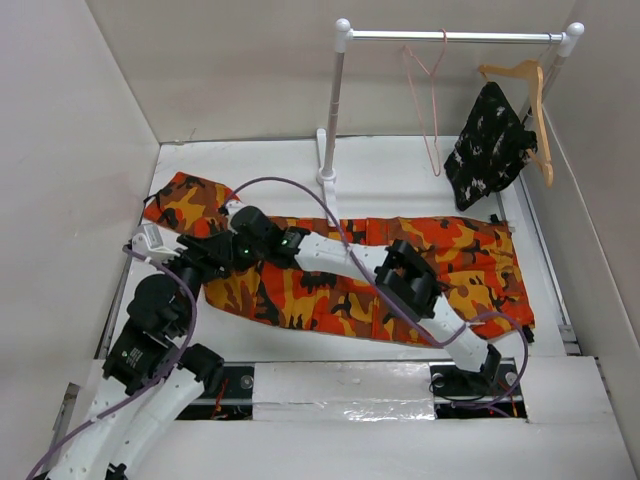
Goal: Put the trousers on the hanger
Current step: Flatten out the trousers at the center of the board.
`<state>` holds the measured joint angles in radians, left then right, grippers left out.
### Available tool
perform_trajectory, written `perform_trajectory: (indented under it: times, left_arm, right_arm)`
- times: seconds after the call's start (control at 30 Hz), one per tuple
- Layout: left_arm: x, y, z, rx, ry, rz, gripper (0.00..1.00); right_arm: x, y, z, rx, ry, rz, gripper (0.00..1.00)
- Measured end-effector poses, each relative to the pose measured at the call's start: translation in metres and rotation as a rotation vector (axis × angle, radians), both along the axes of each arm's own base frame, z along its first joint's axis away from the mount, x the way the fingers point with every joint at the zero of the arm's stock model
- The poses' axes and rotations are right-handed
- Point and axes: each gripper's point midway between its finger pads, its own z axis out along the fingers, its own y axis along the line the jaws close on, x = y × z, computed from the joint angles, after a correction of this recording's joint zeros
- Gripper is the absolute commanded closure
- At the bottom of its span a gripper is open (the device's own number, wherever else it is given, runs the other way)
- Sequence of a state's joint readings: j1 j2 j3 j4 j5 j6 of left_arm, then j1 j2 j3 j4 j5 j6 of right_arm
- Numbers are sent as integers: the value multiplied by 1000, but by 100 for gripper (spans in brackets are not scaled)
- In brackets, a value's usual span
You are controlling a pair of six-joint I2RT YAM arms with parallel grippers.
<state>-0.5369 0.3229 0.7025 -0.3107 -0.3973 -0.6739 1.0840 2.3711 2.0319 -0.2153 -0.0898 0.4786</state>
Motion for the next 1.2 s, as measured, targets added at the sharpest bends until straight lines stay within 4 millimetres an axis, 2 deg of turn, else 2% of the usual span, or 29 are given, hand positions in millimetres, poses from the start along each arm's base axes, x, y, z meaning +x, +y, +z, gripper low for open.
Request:
perform_trajectory:
  times: [0.03,0.1,0.17,0.23,0.27,0.3,0.33,0.37,0.4,0.47,0.53,0.57,0.63,0.73,0.77,0.9,1.03,1.2]
  left_arm:
    - [1,1,2,4,5,5,47]
    - [5,-1,-4,23,35,7,47]
    - [10,-5,-18,65,91,0,48]
    - [16,-10,-35,116,157,-9,49]
    - [18,-11,-46,157,199,-17,54]
    - [23,-15,-52,184,235,-23,58]
    - [27,-17,-59,223,274,-29,61]
    - [32,-20,-65,260,308,-34,71]
    - [38,-22,-72,301,348,-38,75]
    - [51,-26,-81,379,407,-39,86]
    - [66,-29,-92,461,468,-36,88]
    - [73,-30,-102,508,505,-37,93]
    - [85,-30,-124,592,575,-42,95]
    - [92,-23,-160,704,691,-59,83]
    - [94,-22,-169,730,721,-68,74]
    - [106,-17,-194,803,809,-77,61]
    - [109,-11,-213,839,869,-83,60]
    - [118,1,-225,872,920,-52,60]
  right_arm:
    - [4,-10,-2,-5,15,-7,9]
    - [15,-38,-3,-8,38,-33,9]
    - [33,-75,12,7,52,-79,17]
    - [56,-112,42,54,25,-141,53]
    - [67,-130,61,85,-2,-174,87]
    - [78,-150,80,117,-36,-212,100]
    - [82,-166,96,156,-64,-250,100]
    - [80,-186,112,185,-92,-279,100]
    - [74,-201,123,208,-114,-300,100]
    - [51,-224,137,250,-150,-309,100]
    - [33,-234,139,268,-161,-308,100]
    - [16,-246,135,277,-167,-307,100]
    - [-7,-264,123,268,-162,-309,99]
    - [-30,-296,110,258,-170,-346,96]
    - [-35,-306,108,262,-178,-359,94]
    - [-56,-340,118,315,-228,-403,88]
    - [-71,-361,125,369,-262,-428,87]
    - [-85,-377,101,371,-229,-448,85]
